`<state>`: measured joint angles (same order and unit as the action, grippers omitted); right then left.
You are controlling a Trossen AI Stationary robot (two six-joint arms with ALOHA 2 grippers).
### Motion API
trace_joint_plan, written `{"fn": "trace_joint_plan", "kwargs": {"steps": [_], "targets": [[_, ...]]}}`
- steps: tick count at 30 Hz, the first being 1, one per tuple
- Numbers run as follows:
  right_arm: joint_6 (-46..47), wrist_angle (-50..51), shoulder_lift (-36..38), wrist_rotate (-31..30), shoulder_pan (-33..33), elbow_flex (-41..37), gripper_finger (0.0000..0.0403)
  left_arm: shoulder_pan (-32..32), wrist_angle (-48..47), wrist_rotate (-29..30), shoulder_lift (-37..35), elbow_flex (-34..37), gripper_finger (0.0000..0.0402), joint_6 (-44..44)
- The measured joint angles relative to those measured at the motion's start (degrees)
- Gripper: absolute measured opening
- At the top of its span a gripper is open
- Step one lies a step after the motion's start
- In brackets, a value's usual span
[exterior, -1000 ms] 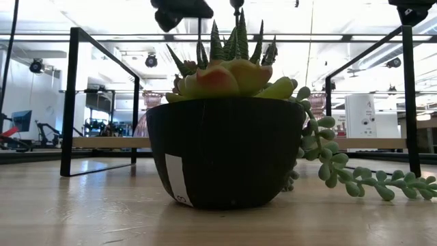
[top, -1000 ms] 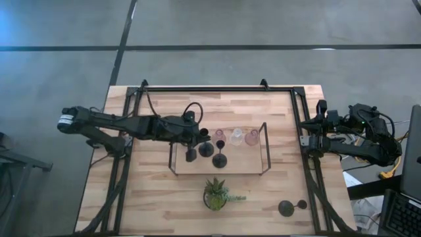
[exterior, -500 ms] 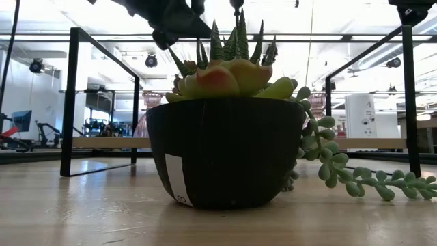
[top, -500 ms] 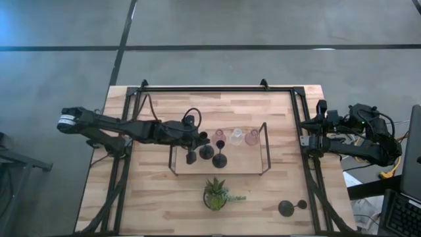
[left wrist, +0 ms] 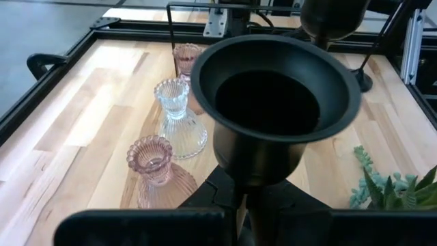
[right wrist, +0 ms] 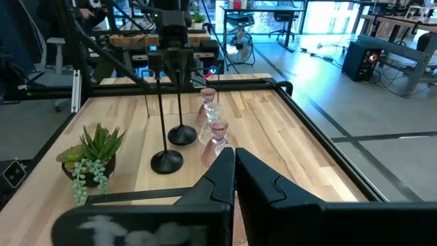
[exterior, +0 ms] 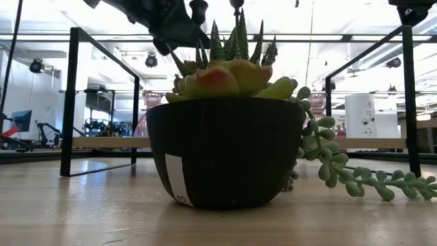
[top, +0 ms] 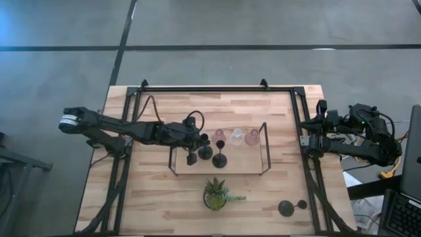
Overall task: Pick & Place candle stick holders
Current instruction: Put the top black candle holder on the shelf
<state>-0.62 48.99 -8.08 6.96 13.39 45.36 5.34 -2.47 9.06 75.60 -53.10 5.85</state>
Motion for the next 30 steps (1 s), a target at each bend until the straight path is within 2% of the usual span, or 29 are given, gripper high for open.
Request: {"fn": "trace_joint_plan", "kwargs": {"steps": [30], "targets": [[-0.02, 0.01, 0.00, 0.01, 0.01, -0.01, 0.0008, -1.01, 4.63, 1.31, 4.93, 0.00, 0.0016, 0.18]]}}
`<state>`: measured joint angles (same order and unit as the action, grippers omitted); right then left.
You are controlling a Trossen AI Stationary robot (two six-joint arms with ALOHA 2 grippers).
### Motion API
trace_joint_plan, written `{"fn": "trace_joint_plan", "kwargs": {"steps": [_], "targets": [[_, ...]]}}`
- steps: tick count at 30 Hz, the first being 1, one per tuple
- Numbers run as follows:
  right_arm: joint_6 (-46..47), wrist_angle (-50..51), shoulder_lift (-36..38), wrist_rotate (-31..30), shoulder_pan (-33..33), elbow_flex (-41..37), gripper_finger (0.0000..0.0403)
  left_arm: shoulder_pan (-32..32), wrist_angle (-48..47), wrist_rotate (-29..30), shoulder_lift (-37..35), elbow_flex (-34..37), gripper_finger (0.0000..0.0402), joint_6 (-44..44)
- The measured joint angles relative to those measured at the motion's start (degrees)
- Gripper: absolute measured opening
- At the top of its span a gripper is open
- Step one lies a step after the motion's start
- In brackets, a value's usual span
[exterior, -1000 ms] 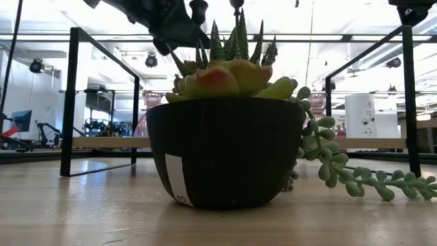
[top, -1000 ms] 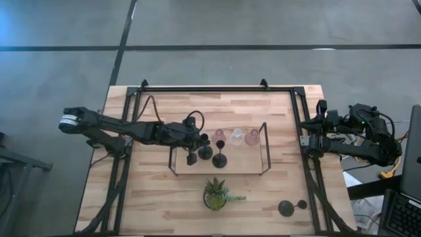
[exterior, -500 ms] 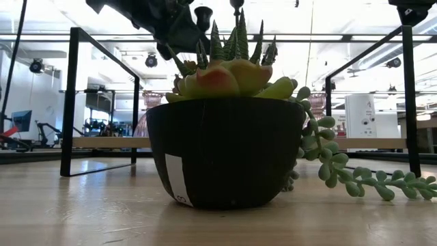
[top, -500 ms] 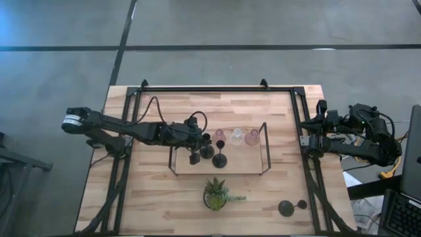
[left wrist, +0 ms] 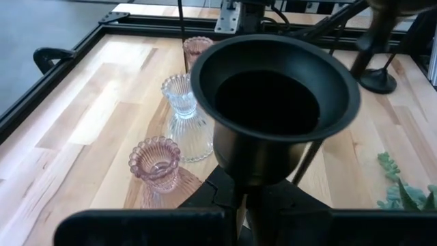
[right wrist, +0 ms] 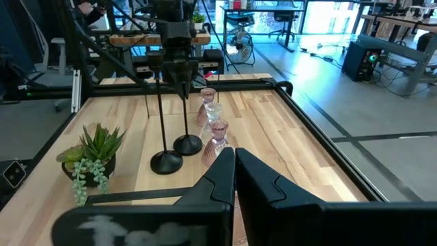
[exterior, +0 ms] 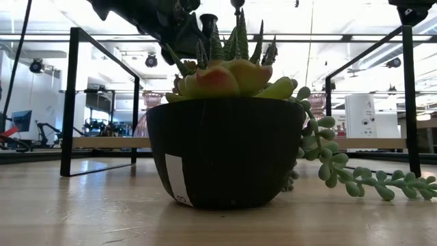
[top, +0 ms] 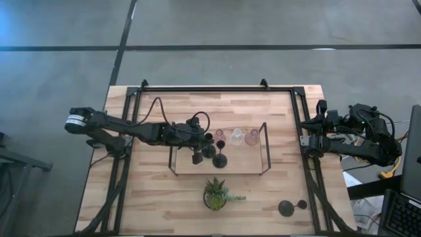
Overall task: Pick & Place candle stick holders
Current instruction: Put the top black candle holder on the shelf
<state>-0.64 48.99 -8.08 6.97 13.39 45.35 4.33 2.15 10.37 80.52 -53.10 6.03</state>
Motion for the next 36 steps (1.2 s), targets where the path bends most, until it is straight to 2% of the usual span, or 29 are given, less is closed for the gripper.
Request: {"fn": "trace_joint_plan", "kwargs": {"steps": [27, 32, 36], "targets": [[-0.01, 0.00, 0.00, -0.01, -0.01, 0.01, 0.0008, -0.78, 0.52, -0.17, 0.29, 0.00, 0.0030, 1.46], [0.00, -0.01, 0.01, -0.01, 0.01, 0.01, 0.0008, -0.80, 0.48, -0.17, 0.31, 0.00, 0.0053, 1.46], [0.00, -0.02, 0.01, -0.01, 0.00, 0.00, 0.0008, -0.80, 0.50, -0.17, 0.31, 0.00, 0.0088, 1.48]]}}
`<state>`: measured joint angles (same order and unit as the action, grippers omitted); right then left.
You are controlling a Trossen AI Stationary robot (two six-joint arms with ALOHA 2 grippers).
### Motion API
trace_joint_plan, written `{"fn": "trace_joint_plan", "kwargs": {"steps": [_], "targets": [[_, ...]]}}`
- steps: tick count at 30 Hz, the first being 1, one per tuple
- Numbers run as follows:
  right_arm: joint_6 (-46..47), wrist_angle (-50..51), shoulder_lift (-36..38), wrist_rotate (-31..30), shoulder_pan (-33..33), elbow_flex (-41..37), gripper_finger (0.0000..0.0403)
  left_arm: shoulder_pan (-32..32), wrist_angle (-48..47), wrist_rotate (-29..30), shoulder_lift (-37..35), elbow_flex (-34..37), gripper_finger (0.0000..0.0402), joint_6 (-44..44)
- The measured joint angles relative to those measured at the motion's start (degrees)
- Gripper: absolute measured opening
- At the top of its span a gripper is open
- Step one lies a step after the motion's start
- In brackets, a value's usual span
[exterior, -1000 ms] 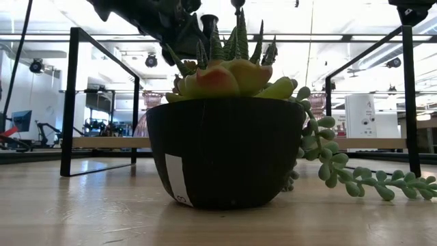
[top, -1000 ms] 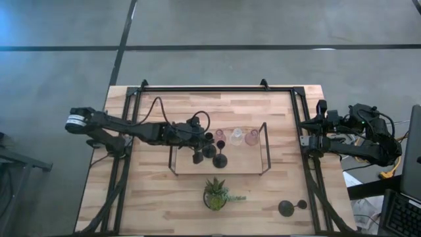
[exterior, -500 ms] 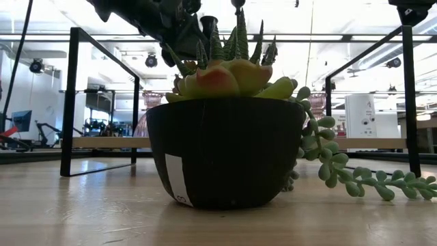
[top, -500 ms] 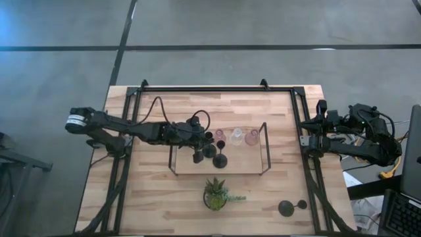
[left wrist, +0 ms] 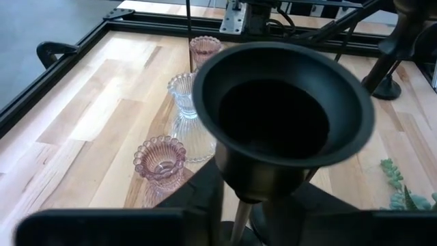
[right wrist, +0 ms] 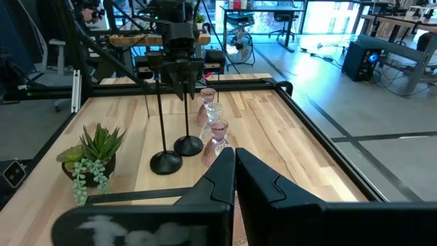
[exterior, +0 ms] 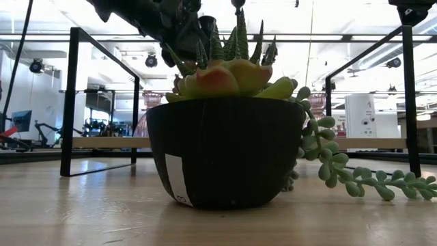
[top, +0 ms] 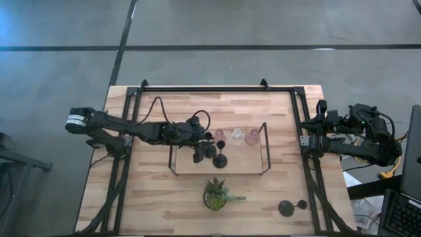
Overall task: Pick & Place candle stick holders
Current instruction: Put the top black candle holder on the shelf, then put the black candle holder on the shelf
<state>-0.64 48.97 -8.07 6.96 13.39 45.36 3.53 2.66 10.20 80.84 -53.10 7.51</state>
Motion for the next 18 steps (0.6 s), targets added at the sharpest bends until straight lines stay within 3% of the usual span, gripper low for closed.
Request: {"fn": "trace_joint_plan", "kwargs": {"steps": [11, 18], "targets": [[-0.01, 0.00, -0.01, 0.01, 0.00, -0.02, 0.0008, 0.02, -0.09, 0.42, -0.07, 0.00, 0.0233, 0.36], [-0.01, 0.02, 0.00, 0.00, -0.01, 0.00, 0.0008, 0.02, -0.09, 0.59, -1.50, 0.00, 0.0255, 0.50]]}}
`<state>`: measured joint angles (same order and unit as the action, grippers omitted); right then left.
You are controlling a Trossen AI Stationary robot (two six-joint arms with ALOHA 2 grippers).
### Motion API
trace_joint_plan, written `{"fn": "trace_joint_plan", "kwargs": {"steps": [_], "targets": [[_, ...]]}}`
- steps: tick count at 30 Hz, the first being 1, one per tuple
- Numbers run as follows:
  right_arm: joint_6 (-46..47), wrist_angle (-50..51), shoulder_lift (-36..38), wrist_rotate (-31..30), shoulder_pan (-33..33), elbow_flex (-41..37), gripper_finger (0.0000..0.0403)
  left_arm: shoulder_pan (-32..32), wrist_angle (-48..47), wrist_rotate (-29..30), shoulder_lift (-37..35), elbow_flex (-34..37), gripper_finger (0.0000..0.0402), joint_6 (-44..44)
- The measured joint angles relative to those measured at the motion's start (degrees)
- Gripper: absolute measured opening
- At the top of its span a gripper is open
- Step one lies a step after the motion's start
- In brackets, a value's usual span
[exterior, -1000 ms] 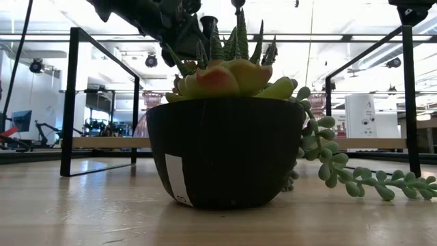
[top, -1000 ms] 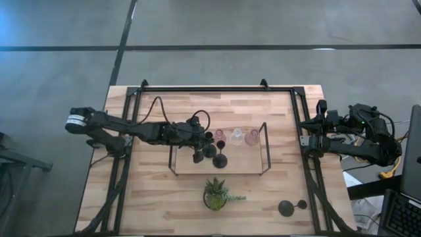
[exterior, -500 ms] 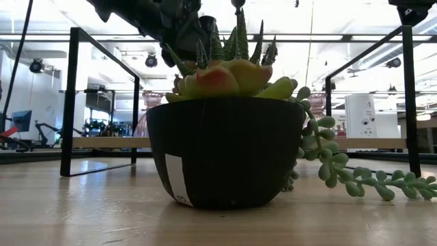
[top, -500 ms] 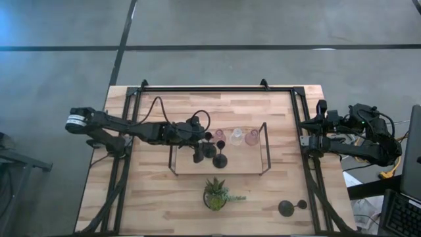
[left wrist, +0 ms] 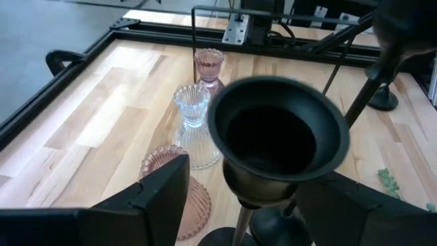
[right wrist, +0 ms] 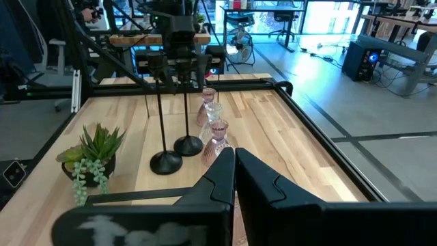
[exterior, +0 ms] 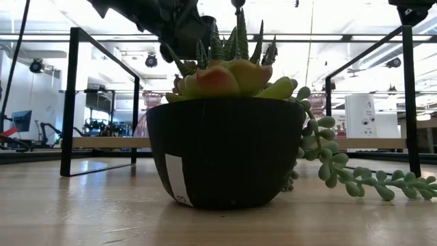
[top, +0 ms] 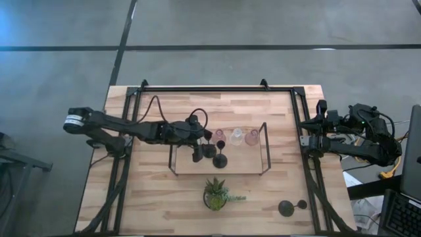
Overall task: Pick & Place candle stick holders
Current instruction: Put the black candle holder on the shelf
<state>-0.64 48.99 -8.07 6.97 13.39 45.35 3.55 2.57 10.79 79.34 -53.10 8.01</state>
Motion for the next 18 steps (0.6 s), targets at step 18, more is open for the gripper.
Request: {"fn": "trace_joint_plan", "kwargs": {"steps": [18], "targets": [[0.02, -0.02, -0.01, 0.00, 0.00, -0.01, 0.0008, 1.04, -6.70, 0.95, -5.66, 0.00, 0.0252, 0.20]]}}
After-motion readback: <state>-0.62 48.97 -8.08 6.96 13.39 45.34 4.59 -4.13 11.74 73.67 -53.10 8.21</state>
